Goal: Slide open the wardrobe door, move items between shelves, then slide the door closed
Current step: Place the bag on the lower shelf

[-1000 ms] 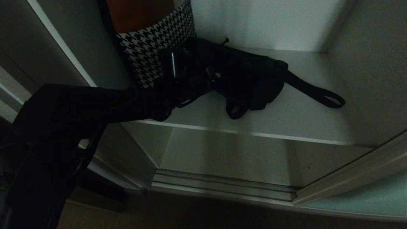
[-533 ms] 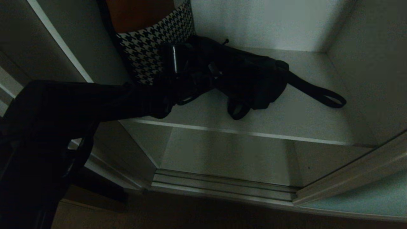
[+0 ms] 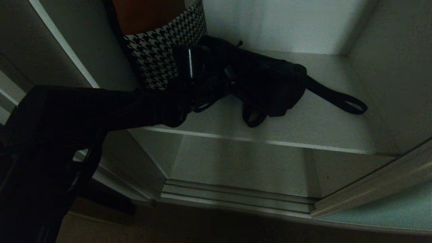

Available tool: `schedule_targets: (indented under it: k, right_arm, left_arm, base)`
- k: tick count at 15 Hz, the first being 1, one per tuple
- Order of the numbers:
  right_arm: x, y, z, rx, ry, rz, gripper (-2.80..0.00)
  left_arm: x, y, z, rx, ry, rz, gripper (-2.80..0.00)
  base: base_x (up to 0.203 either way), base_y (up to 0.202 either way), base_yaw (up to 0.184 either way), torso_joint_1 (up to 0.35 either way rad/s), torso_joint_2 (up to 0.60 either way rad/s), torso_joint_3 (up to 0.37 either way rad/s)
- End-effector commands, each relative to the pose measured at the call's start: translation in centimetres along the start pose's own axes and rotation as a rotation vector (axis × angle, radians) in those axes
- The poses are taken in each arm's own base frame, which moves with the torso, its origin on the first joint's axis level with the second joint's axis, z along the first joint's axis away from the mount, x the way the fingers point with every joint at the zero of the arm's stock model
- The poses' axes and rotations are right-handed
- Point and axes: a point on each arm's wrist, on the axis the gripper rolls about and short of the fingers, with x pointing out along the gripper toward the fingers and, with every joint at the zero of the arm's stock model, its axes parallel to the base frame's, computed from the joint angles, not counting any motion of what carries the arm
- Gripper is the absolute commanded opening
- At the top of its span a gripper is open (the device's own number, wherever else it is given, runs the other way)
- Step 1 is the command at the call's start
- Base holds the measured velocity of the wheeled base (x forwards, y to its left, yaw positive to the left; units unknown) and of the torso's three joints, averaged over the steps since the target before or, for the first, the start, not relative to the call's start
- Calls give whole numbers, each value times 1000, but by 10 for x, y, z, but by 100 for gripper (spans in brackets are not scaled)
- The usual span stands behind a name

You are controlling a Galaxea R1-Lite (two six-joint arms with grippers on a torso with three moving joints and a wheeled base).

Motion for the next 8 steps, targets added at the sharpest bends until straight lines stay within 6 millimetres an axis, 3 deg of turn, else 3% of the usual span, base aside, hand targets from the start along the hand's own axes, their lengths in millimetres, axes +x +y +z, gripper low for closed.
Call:
schedule_targets:
  k: [1, 8]
  right_arm:
    - [0, 0, 0, 0, -1, 0, -280]
    - [0, 0, 0, 0, -1, 0, -280]
  left_arm:
    - [1, 0, -2, -4, 2, 2, -280]
    - [1, 1, -2, -4, 1, 6, -280]
  base:
    - [0, 0, 0, 0, 0, 0]
    - [-185, 0, 1, 1, 1, 0]
